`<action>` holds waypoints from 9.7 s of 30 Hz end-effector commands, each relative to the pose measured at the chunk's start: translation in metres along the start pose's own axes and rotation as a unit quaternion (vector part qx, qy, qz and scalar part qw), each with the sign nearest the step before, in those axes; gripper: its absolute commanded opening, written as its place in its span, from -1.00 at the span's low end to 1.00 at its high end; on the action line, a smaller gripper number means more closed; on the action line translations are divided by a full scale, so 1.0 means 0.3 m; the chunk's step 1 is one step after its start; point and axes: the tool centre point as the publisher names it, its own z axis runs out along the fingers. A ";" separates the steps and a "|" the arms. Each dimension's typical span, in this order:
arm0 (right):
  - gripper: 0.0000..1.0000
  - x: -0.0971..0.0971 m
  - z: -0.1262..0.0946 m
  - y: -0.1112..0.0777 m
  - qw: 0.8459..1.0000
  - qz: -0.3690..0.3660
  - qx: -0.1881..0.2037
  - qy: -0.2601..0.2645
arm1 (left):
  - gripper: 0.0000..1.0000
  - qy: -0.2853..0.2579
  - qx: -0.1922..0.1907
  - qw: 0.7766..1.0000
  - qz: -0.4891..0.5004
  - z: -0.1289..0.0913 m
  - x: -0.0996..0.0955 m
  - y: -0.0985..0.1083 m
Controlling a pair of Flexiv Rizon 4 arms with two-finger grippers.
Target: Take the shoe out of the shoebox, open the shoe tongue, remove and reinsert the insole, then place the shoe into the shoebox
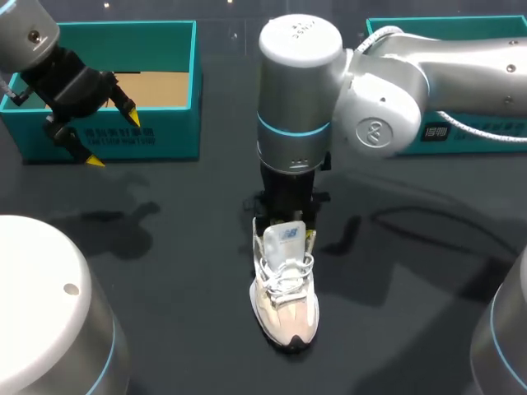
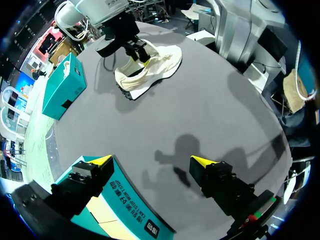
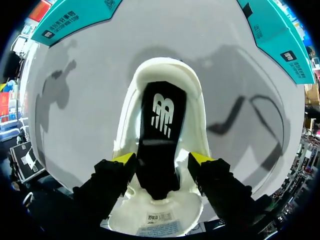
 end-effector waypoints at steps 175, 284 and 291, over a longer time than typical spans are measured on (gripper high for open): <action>-0.15 0.057 -0.147 -0.010 0.983 -0.153 -0.083 -0.051 | 1.00 0.000 -0.001 1.000 0.000 -0.001 0.003 0.000; 0.25 -0.043 0.061 0.361 0.727 -0.683 -0.050 -0.041 | 1.00 0.000 -0.001 1.000 0.000 -0.001 0.003 0.000; 0.25 -0.037 0.092 0.365 0.726 -0.685 -0.048 -0.038 | 1.00 0.000 -0.001 1.000 0.000 -0.001 0.003 0.000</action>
